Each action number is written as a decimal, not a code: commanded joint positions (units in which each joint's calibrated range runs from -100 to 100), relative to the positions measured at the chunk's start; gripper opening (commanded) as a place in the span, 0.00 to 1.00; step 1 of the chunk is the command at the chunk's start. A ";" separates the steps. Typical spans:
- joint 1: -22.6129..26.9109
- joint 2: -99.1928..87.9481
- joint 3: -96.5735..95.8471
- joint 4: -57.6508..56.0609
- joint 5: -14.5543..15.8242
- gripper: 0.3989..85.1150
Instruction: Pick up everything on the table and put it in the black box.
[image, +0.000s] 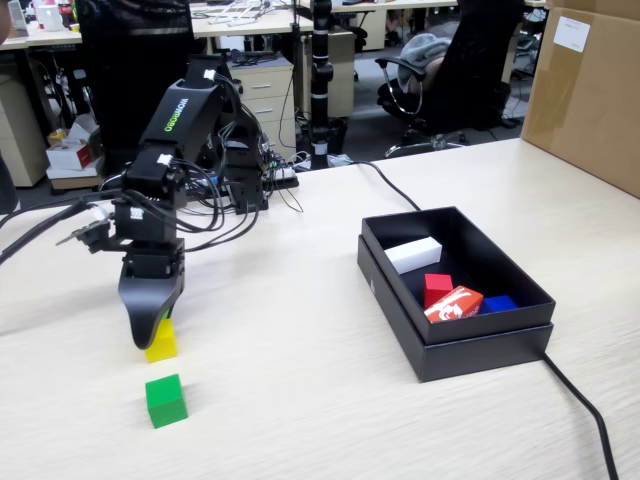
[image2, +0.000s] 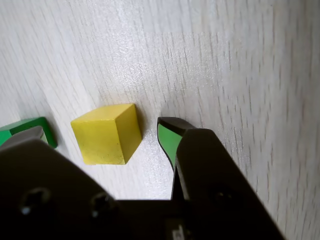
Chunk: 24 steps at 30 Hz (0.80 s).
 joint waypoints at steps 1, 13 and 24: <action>0.24 -0.53 5.35 2.21 -0.44 0.51; 0.59 2.45 7.16 2.21 -0.78 0.32; 0.59 1.76 7.35 0.05 -0.54 0.04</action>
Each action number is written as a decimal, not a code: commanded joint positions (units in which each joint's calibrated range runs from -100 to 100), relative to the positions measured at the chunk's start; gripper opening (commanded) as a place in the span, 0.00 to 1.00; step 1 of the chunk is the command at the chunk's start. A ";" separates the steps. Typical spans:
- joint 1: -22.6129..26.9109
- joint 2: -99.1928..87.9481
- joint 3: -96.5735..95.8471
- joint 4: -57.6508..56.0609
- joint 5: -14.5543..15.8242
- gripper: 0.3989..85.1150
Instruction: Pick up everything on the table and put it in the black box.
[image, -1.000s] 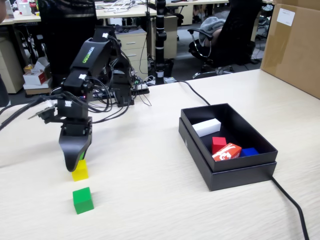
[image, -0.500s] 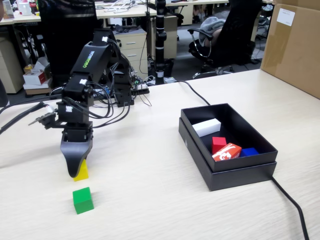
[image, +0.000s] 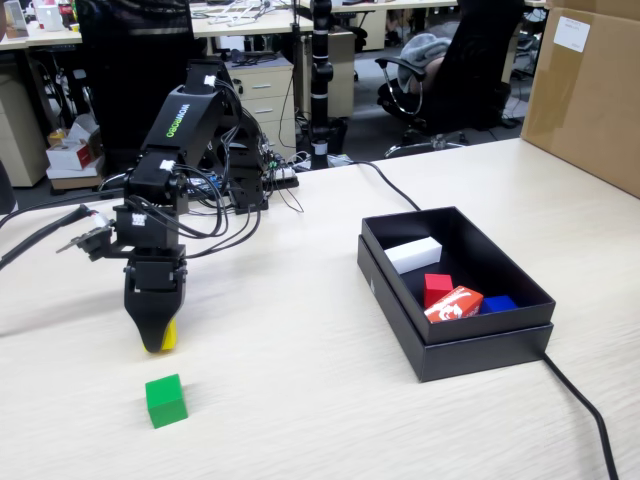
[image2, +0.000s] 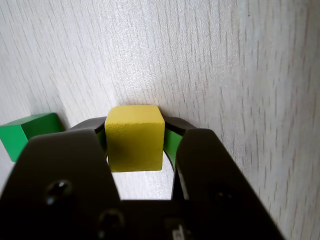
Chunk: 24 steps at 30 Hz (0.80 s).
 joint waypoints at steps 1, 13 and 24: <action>0.29 -4.88 3.88 -3.12 0.20 0.04; 8.45 -37.12 3.61 -25.41 5.42 0.04; 31.26 -42.63 20.38 -28.61 15.97 0.04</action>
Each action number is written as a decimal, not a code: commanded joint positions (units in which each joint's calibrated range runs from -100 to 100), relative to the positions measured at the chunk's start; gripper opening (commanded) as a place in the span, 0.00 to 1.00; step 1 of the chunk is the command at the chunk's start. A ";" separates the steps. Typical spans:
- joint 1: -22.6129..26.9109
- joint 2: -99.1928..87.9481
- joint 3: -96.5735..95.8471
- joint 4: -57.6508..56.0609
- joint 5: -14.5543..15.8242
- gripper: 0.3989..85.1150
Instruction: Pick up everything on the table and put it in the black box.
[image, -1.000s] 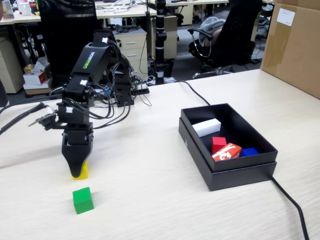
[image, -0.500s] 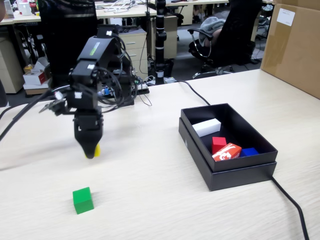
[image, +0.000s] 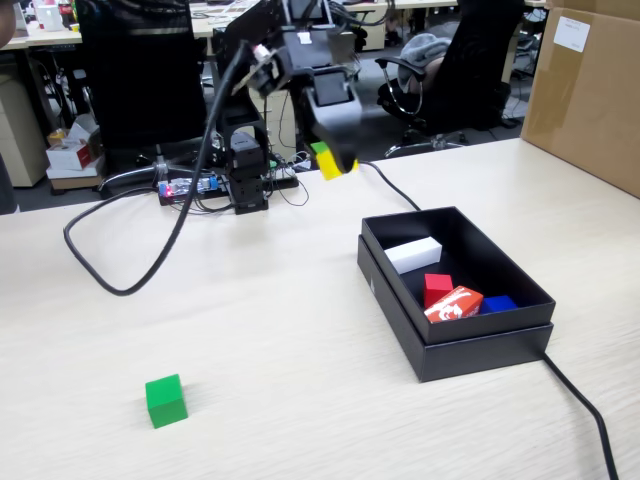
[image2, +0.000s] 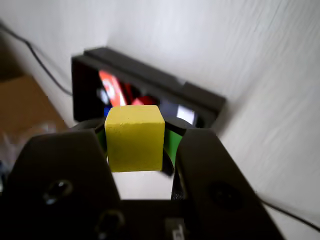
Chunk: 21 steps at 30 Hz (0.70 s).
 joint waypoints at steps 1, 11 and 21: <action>3.37 2.60 7.41 0.27 2.20 0.04; 5.37 22.57 11.76 0.62 4.15 0.05; 4.44 35.76 10.58 5.80 4.35 0.05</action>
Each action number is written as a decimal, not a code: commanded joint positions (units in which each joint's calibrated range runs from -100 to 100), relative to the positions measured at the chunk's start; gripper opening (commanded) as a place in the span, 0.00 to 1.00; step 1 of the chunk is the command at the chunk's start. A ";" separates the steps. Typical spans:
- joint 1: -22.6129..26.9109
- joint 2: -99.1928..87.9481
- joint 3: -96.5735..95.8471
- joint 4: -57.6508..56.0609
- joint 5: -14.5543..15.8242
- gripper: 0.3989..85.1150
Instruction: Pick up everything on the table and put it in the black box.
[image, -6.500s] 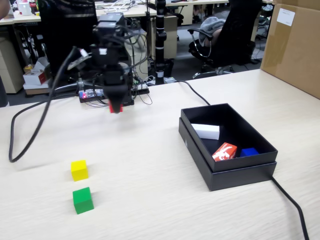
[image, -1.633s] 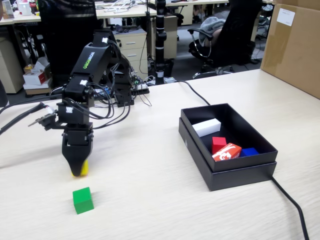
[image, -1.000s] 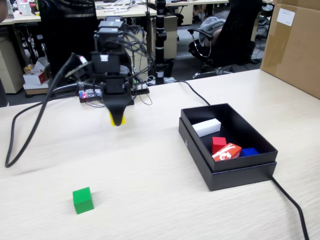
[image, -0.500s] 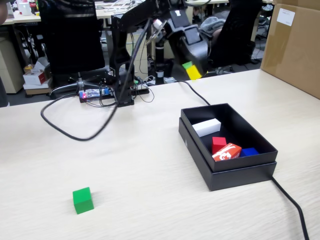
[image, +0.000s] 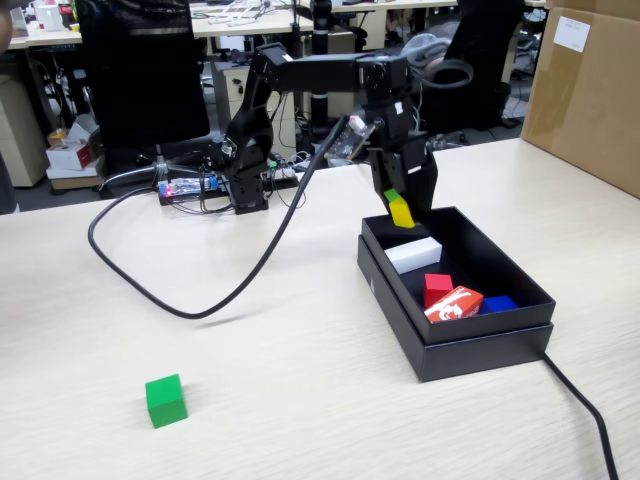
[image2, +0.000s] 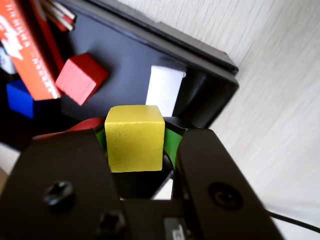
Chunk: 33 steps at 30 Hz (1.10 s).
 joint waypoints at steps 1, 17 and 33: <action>-0.59 0.58 3.83 4.20 0.10 0.05; -2.25 1.84 0.02 5.41 -0.29 0.31; -16.90 -18.35 0.75 6.88 -5.08 0.50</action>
